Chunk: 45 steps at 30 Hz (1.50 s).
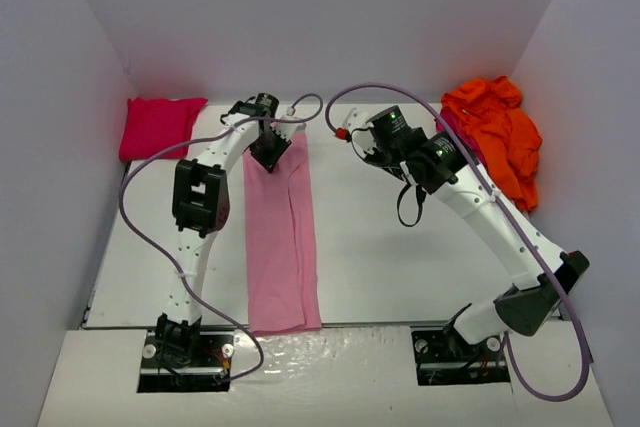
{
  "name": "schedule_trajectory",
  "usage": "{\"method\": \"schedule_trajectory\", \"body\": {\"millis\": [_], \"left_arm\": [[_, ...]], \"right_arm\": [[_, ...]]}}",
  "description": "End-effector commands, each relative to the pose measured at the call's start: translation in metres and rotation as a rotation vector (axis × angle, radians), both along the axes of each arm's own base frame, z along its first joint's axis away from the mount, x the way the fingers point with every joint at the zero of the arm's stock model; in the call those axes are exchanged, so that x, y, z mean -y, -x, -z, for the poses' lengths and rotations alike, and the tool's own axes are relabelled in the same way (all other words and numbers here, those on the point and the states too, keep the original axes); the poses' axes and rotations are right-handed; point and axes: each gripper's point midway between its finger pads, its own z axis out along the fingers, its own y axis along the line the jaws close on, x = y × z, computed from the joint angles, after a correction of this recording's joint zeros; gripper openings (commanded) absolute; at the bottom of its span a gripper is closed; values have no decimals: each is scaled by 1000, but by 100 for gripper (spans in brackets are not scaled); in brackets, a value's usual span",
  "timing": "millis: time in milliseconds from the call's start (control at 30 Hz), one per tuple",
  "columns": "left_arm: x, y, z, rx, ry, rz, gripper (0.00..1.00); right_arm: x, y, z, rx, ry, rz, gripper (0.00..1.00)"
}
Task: Fold and stack the t-shirts
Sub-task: Fold the tshirt
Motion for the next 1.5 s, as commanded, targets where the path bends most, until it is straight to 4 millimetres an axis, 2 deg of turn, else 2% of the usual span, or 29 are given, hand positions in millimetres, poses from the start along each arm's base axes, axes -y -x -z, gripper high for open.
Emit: {"method": "schedule_trajectory", "body": {"millis": [0,33,67,133,167,233,300,400,500,567,600,633,667,733,800,833,867,900,933,967,1000,1067,1133,1200,1267,1333,1400,1433,1467], "left_arm": [[6,-10,-18,30,-17,40,9],[4,-10,-1,-7,-38,38,9],[2,-10,5,-17,-54,37,9],[-7,-22,32,-31,-123,17,14],[-12,-25,36,-27,-154,5,15],[-24,-44,55,20,-238,-37,18],[-38,-60,65,76,-328,-69,20],[-43,-76,68,145,-372,-91,21],[-43,-93,58,225,-371,-124,22],[-34,-102,39,280,-315,-126,22],[-33,-98,42,266,-308,-121,22],[-32,-102,40,286,-300,-125,23],[-28,-104,21,320,-276,-128,23],[-19,-95,10,317,-229,-120,26],[-13,-91,-26,376,-216,-124,39],[-12,-85,-43,397,-207,-116,51],[-10,-77,-47,403,-207,-102,56],[-6,-71,-60,425,-197,-87,57],[-3,-65,-86,466,-177,-76,57],[-2,-58,-98,479,-168,-67,58],[1,-46,-113,491,-147,-45,59],[-1,-20,-127,469,-139,-4,60],[-3,20,-127,429,-146,60,62],[-2,48,-141,464,-146,124,63],[-3,87,-117,423,-182,202,63],[-7,130,-83,352,-217,283,63],[5,165,-77,343,-215,368,64],[1,189,-56,290,-239,401,64],[3,207,-45,263,-241,429,65]], "right_arm": [[-5,6,15,-31,-10,-16,9],[-7,7,20,-47,-10,-20,9],[-7,7,22,-52,-11,-21,9],[-8,9,27,-64,-10,-23,9],[-9,9,27,-66,-10,-23,9],[-8,9,29,-70,-8,-23,9],[-8,9,32,-77,-5,-23,9],[-10,9,37,-92,1,-25,9],[-14,6,45,-115,6,-36,8],[-17,4,51,-125,12,-40,8],[-17,4,54,-134,16,-40,8],[-18,5,54,-136,14,-41,8],[-18,4,57,-141,20,-40,8],[-18,3,61,-140,24,-43,8],[-17,0,61,-128,30,-38,7],[-16,-2,61,-121,41,-33,8],[-15,-4,58,-109,44,-27,8],[-13,-8,54,-91,47,-17,9],[-11,-11,48,-67,53,-1,10],[-7,-17,39,-26,50,34,14],[2,-27,24,34,33,95,26],[19,-41,-3,119,-15,192,30],[43,-55,-27,190,-82,278,43],[62,-62,-35,227,-92,339,43],[68,-68,-33,234,-86,359,44],[72,-72,-27,235,-71,373,46],[86,-81,-26,272,-40,446,53],[94,-85,-26,284,-39,480,59],[103,-89,-25,293,-36,514,59]]}}
